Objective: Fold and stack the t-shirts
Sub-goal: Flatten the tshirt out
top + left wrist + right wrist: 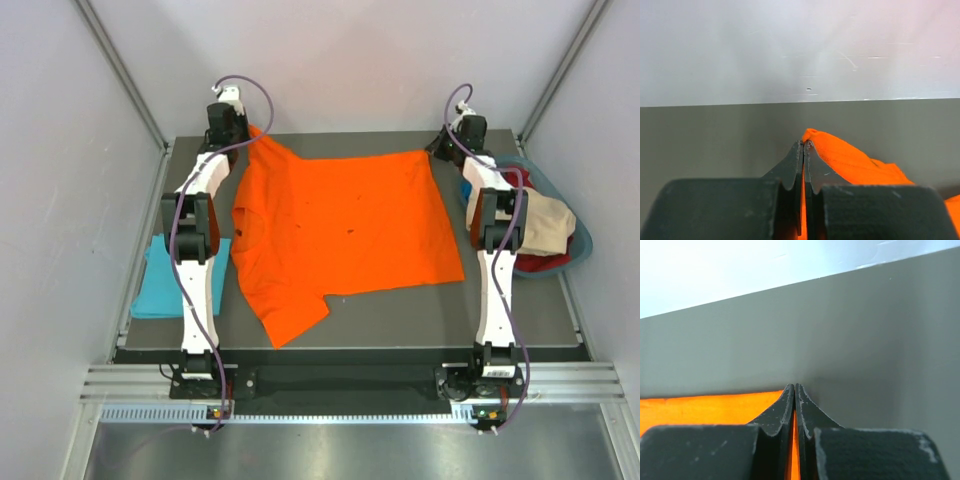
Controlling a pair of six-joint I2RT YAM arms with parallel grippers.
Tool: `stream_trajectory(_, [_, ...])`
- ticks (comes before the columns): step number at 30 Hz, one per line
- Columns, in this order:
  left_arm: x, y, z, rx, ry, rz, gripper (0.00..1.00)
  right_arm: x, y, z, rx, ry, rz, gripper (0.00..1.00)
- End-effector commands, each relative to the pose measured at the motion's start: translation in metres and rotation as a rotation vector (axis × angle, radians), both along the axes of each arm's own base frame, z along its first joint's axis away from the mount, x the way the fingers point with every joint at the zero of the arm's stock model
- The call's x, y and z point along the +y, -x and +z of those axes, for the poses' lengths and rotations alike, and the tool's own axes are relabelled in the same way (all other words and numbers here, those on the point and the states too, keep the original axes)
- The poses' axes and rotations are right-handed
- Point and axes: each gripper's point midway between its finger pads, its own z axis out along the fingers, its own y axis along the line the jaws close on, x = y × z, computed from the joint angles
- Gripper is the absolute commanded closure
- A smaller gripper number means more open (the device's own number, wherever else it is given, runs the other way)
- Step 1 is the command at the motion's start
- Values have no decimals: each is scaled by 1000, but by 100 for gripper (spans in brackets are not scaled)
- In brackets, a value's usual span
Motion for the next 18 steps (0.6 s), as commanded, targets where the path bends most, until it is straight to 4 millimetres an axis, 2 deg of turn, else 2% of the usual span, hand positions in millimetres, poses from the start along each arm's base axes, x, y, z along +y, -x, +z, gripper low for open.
stream_trajectory(1, [12,-9,38,-94,3,37,100,-18,-14,77,-181,62,-26,100])
stream_trajectory(9, [9,-2,42,-85,-31,3,100,-26,-18,87,-243,93,-54,100])
stream_trajectory(11, [4,6,32,-62,-21,-23,100,-25,-16,87,-248,90,-47,100])
stream_trajectory(12, [2,11,45,-85,-21,-26,100,-24,-16,93,-272,90,-44,100])
stream_trajectory(13, [3,18,29,-55,-22,-23,100,-23,-15,95,-278,86,-42,100])
stream_trajectory(15, [5,23,42,-88,-24,-9,100,-22,-11,101,-293,88,-34,100])
stream_trajectory(16, [6,25,43,-84,-27,-7,100,-22,-9,109,-309,99,-31,100])
stream_trajectory(18, [6,29,50,-78,-32,-11,100,-22,-6,111,-312,108,-26,100])
